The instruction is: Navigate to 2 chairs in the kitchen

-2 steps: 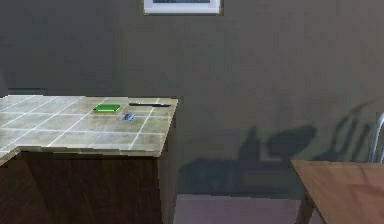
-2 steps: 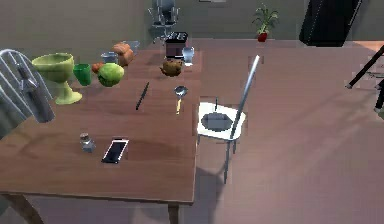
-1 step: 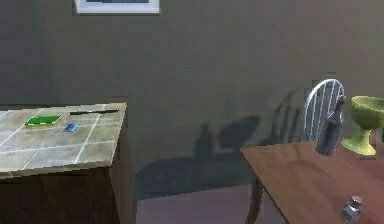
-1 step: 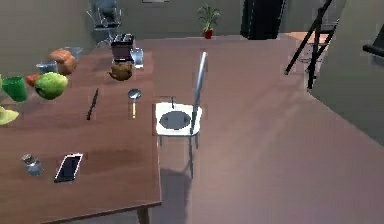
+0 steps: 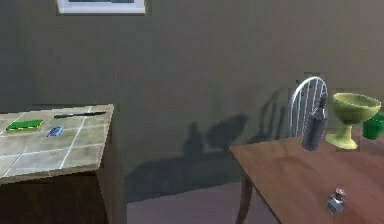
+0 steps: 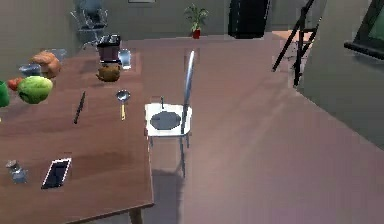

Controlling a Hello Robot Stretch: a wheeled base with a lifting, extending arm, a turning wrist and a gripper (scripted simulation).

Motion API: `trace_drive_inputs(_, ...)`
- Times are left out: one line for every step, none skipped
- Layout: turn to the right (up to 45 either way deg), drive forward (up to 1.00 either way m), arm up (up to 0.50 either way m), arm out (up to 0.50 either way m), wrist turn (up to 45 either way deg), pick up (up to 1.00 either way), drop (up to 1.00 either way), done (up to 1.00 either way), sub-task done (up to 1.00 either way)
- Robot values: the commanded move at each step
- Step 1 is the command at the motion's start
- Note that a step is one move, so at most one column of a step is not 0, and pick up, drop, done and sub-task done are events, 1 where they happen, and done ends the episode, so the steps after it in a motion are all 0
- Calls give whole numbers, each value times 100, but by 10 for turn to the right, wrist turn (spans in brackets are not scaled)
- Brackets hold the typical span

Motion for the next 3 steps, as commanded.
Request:
trace_drive_inputs(0,60,0,0,0,0,0,0,0)
trace_drive_inputs(450,0,0,0,0,0,0,0,0)
trace_drive_inputs(0,0,0,0,0,0,0,100,0)
